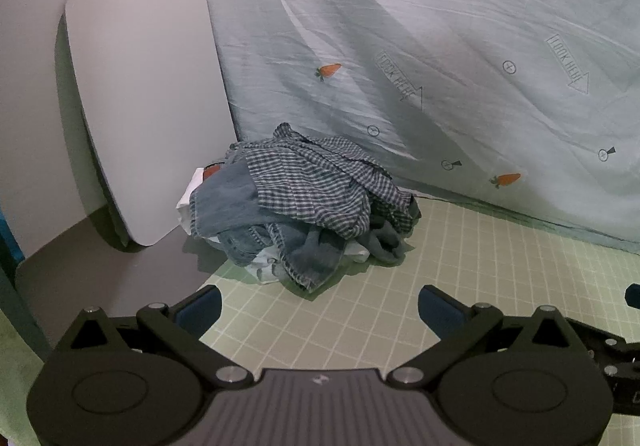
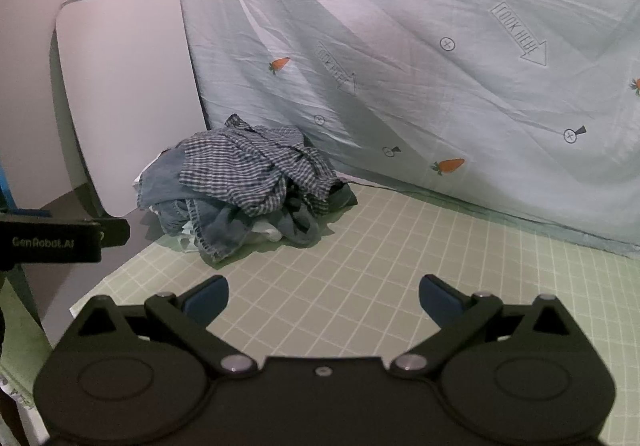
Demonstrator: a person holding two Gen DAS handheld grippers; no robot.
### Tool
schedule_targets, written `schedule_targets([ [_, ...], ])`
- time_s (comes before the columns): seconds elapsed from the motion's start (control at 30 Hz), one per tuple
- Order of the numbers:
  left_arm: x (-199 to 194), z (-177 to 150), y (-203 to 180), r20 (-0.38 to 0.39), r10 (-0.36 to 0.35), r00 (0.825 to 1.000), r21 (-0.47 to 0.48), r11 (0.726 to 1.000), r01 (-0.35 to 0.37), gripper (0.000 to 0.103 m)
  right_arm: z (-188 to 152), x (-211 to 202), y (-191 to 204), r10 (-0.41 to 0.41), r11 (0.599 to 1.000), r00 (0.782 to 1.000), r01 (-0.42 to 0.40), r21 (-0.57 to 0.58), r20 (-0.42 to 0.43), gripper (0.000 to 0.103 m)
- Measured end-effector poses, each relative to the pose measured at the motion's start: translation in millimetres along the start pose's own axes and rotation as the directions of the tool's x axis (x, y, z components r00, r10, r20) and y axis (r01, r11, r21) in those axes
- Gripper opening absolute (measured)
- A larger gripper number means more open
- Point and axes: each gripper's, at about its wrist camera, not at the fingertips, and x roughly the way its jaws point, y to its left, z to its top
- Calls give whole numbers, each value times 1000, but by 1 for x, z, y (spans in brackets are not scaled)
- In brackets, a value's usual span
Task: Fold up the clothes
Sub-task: 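Approach the clothes pile with both grippers open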
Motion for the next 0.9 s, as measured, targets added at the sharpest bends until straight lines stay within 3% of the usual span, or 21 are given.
schedule_targets([
  [0.9, 7, -10, -9, 0, -1, 1000, 19, 1000, 1, 103, -12, 4, -5, -15, 1000, 1000, 15, 11, 17, 103],
])
